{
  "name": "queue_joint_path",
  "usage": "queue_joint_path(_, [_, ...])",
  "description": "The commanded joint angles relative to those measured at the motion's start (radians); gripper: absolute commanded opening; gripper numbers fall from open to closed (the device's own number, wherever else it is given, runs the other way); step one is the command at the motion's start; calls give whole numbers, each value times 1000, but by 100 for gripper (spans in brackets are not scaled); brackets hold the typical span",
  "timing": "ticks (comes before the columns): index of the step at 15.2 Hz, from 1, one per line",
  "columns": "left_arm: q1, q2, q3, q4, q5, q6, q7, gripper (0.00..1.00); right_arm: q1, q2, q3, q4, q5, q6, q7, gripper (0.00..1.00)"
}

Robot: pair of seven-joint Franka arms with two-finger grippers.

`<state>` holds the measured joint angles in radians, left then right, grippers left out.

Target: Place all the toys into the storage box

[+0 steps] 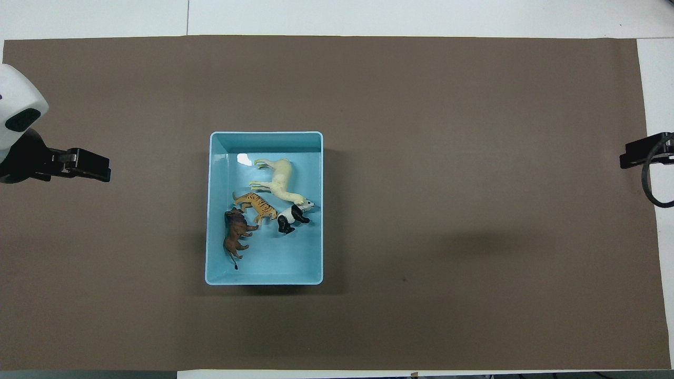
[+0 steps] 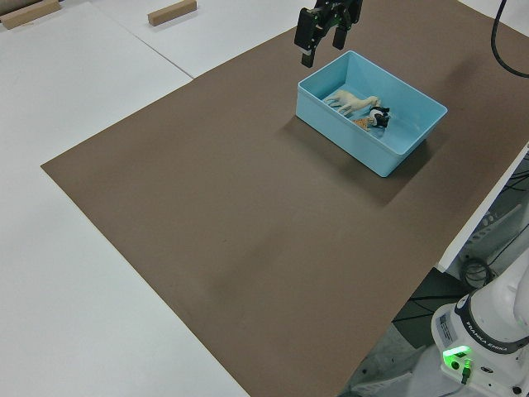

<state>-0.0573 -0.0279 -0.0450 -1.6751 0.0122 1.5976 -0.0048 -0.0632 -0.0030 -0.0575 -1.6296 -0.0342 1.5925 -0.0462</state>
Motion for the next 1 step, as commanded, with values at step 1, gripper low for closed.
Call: queue_joint_path(1, [5, -13, -1, -14, -6, -1, 11, 100, -20, -15, 18, -13, -10, 9, -21, 100])
